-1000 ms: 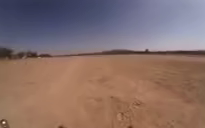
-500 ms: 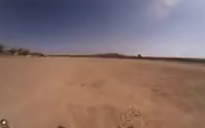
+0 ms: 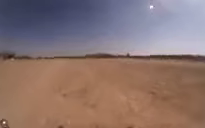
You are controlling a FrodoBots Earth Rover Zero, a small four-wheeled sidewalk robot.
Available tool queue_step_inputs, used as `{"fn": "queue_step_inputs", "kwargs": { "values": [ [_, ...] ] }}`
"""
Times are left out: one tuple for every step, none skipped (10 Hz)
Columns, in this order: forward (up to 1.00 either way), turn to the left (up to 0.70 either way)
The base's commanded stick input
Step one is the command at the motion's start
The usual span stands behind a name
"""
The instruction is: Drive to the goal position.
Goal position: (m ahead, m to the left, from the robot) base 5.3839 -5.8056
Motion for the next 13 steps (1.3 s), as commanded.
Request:
{"fn": "queue_step_inputs", "kwargs": {
  "values": [
    [1.0,-0.27],
    [1.0,-0.27],
    [1.0,-0.27],
    [1.0,-0.27],
    [1.0,-0.27],
    [1.0,-0.27],
    [1.0,-0.27],
    [1.0,-0.27],
    [1.0,-0.27],
    [1.0,-0.27],
    [1.0,-0.27],
    [1.0,-0.27],
    [1.0,-0.27]
  ]
}}
